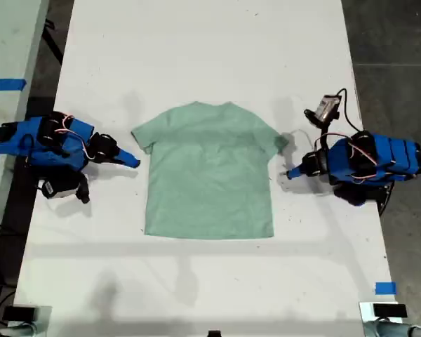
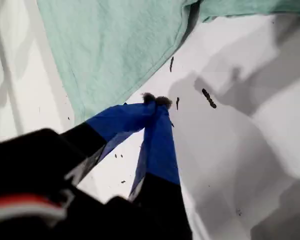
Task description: Fold tshirt
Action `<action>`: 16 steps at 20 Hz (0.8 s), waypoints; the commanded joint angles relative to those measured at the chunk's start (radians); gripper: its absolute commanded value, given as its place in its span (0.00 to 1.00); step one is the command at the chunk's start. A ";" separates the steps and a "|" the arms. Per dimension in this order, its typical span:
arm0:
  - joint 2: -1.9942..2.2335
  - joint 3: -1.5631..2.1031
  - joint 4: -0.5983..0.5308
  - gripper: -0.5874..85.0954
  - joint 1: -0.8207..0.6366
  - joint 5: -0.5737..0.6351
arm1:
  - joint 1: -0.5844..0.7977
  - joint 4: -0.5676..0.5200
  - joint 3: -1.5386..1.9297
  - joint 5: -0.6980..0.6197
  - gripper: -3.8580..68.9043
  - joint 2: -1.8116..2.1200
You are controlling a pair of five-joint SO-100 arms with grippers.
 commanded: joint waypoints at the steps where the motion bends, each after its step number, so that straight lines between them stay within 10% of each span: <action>1: 0.103 -0.009 -0.058 0.01 -0.011 -0.002 | -0.018 -0.002 -0.040 0.021 0.04 0.015; 10: -0.333 -0.327 -0.110 0.01 -0.061 -0.023 | 0.043 0.018 -0.360 0.034 0.04 -0.291; 16: -0.741 -0.853 0.216 0.01 -0.198 0.130 | 0.198 0.175 -0.784 -0.169 0.04 -0.733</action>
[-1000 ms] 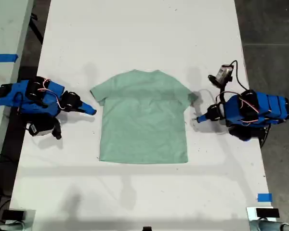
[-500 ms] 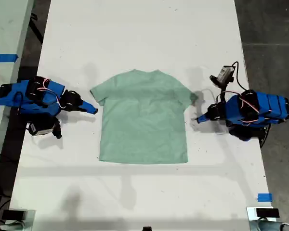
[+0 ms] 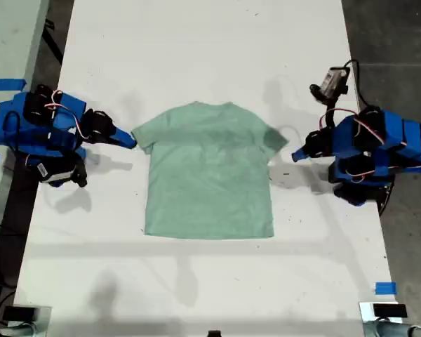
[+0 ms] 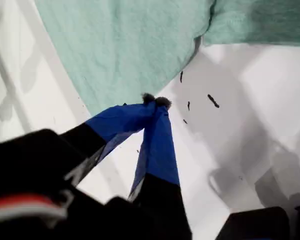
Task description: Fold tshirt
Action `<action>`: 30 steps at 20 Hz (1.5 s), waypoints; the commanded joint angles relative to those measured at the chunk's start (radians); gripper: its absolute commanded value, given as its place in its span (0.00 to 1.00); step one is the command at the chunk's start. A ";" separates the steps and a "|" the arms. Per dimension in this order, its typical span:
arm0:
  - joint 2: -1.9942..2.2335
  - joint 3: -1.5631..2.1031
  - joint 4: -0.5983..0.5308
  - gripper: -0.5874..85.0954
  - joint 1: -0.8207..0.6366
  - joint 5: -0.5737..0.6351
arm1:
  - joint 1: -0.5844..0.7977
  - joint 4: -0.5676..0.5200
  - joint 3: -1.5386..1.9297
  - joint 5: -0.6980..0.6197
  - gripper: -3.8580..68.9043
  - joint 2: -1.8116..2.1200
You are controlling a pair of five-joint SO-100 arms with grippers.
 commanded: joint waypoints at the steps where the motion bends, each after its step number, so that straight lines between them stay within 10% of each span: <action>1: -0.141 -0.258 0.155 0.01 -0.094 0.094 | 0.095 0.109 -0.219 -0.103 0.04 -0.141; 11: -0.574 -0.719 0.402 0.01 -0.221 0.314 | 0.267 0.302 -0.657 -0.379 0.05 -0.577; 13: -0.575 -0.701 0.399 0.01 -0.221 0.314 | 0.278 0.287 -0.644 -0.423 0.26 -0.612; 18: -0.572 -0.667 0.388 0.01 -0.227 0.318 | 0.376 0.178 -0.514 -0.534 0.50 -0.607; 30: -0.574 -0.601 0.345 0.01 -0.232 0.316 | 0.549 -0.347 -0.101 -0.652 0.50 -0.802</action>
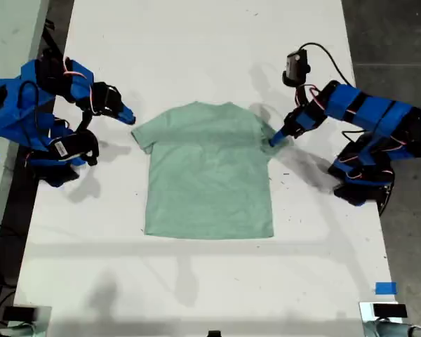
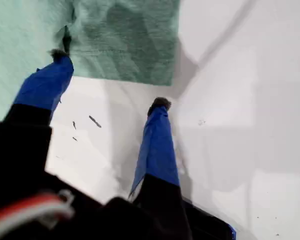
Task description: Fold tshirt
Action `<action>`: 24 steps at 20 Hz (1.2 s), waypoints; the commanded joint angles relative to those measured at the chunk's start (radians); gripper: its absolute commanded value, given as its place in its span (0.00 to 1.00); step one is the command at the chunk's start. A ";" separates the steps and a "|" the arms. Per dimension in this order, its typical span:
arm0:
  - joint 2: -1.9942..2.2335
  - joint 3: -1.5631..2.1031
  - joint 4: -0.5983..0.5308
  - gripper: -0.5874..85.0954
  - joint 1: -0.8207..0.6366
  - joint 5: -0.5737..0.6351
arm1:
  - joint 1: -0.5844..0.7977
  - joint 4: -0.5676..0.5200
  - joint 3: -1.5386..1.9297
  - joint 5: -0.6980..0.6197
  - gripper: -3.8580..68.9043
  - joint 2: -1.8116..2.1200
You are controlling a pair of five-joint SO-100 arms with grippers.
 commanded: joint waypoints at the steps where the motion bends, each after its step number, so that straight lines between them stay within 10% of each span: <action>1: -0.005 0.017 -0.031 0.01 -0.020 0.008 | 0.017 -0.106 -0.014 -0.017 0.50 -0.103; 7: -0.005 0.060 -0.051 0.01 -0.021 0.002 | 0.014 -0.132 -0.156 -0.020 0.47 -0.377; 11: -0.006 0.060 -0.054 0.01 -0.021 0.002 | 0.021 -0.120 -0.209 -0.038 0.08 -0.408; 24: -0.006 0.057 -0.061 0.01 -0.009 -0.008 | -0.132 0.380 -0.664 0.031 0.04 -0.183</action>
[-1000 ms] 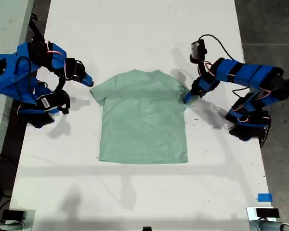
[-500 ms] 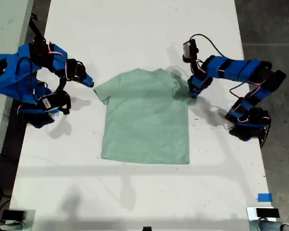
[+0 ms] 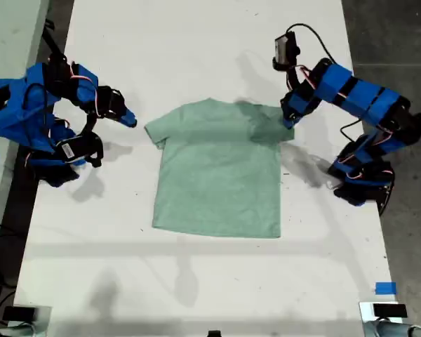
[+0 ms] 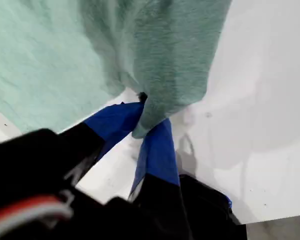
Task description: Fold tshirt
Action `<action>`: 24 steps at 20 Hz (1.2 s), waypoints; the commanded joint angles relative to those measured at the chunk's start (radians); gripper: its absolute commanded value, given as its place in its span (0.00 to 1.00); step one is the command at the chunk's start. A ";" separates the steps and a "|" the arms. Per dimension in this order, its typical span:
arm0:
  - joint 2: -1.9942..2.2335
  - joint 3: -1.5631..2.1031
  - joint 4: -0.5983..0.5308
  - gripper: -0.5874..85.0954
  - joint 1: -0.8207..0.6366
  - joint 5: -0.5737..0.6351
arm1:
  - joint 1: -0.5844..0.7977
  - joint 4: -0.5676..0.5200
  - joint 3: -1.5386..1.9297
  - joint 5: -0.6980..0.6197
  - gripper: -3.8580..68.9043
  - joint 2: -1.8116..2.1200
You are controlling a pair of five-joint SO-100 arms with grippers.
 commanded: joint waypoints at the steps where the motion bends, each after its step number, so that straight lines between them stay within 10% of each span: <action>1: 0.002 -0.011 -0.023 0.01 0.000 -0.008 | -0.109 0.041 -0.229 0.063 0.04 -0.031; 11: 0.003 -0.012 -0.025 0.01 0.017 -0.020 | -0.339 0.055 -1.063 0.198 0.04 -0.856; 14: 0.003 -0.012 -0.025 0.01 0.012 -0.020 | -0.370 0.077 -1.126 0.198 0.54 -0.937; 24: -0.009 -0.020 -0.034 0.11 -0.008 -0.015 | -0.354 0.235 -1.111 0.192 0.43 -0.491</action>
